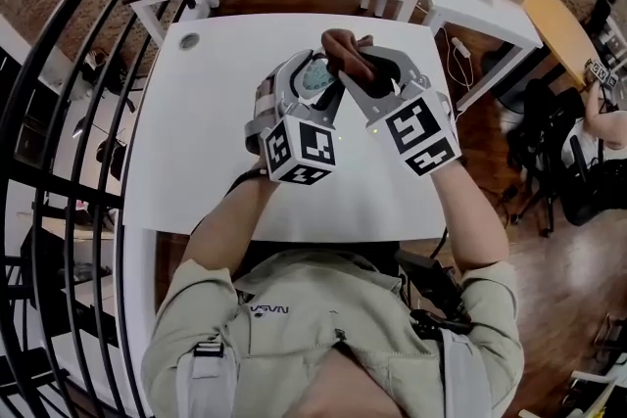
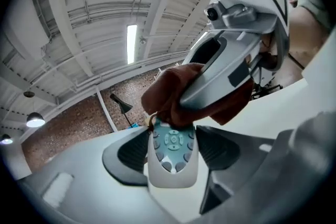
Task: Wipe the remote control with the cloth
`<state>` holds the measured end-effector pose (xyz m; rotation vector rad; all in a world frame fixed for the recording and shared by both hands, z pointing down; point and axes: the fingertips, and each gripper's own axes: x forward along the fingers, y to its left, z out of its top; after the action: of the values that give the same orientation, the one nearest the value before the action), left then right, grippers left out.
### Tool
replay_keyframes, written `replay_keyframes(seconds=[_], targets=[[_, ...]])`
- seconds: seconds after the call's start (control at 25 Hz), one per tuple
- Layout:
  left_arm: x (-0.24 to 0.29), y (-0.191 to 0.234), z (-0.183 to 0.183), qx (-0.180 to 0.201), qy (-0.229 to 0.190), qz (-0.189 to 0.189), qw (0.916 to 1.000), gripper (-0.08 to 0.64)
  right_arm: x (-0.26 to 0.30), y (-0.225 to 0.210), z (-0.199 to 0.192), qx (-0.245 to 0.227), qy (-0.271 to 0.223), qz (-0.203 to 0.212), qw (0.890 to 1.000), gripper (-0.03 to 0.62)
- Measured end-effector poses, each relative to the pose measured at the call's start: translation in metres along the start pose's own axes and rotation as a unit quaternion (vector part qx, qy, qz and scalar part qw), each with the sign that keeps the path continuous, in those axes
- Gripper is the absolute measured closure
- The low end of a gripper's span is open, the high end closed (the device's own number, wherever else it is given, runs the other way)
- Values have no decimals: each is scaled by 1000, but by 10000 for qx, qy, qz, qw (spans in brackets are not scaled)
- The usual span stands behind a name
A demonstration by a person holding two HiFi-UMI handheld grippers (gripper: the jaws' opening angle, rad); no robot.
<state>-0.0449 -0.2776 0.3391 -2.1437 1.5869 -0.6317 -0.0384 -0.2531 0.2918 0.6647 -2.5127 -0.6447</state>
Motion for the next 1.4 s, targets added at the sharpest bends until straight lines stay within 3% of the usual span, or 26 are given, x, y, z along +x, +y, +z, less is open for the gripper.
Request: replay_keyframes(seconds=[0.12,0.32,0.4,0.48,0.56,0.6,0.72,0.96,1.04,1.08,1.16,1.2,1.28,1.4], targets=[[-8,-1,5,331,-105,129,9993,265,0,35,12,-132,29,807,9966,479],[-13,-8,5,703,-189,150,9972,265,-12,51,16,284,-46,1815,9830,480],[-12,-9,5,757,-190,139,9968,265,-19,38,17,-44,49,1444,9895,480],[-12,-9,7,859,-200,170,9960,265,-22,11,14,-649,375,647,9951,480],[-13,-11,9,1011,-206,198,9945,265,-21,-7,5,-1236,835,107,9887,480],[-13,-13,9,1084,-201,203,9937,265,-21,-7,0,-1456,1029,44,9840,480],[-13,-17,10,1223,-184,205,9921,265,-17,23,-4,-1751,1176,546,9760,480],[-17,-17,7,1138,-272,184,9930,265,-19,75,10,-1703,707,1666,9686,480],[-18,-17,9,820,-370,57,9959,265,-26,77,19,-1403,321,1912,9709,480],[-19,-15,12,465,-444,-78,9979,265,-31,68,27,-1183,50,1837,9758,480],[-23,-9,18,-574,-676,-552,9945,265,-42,26,42,-713,-518,1014,9909,480],[-25,-4,23,-1166,-831,-837,9861,265,-49,-2,45,-505,-733,416,9952,480],[-32,8,31,-2271,-1121,-1276,9589,265,-58,-39,40,-305,-920,-436,9943,480],[-40,16,43,-3338,-1411,-1716,9161,265,-57,-37,28,-443,-1007,-566,9923,480]])
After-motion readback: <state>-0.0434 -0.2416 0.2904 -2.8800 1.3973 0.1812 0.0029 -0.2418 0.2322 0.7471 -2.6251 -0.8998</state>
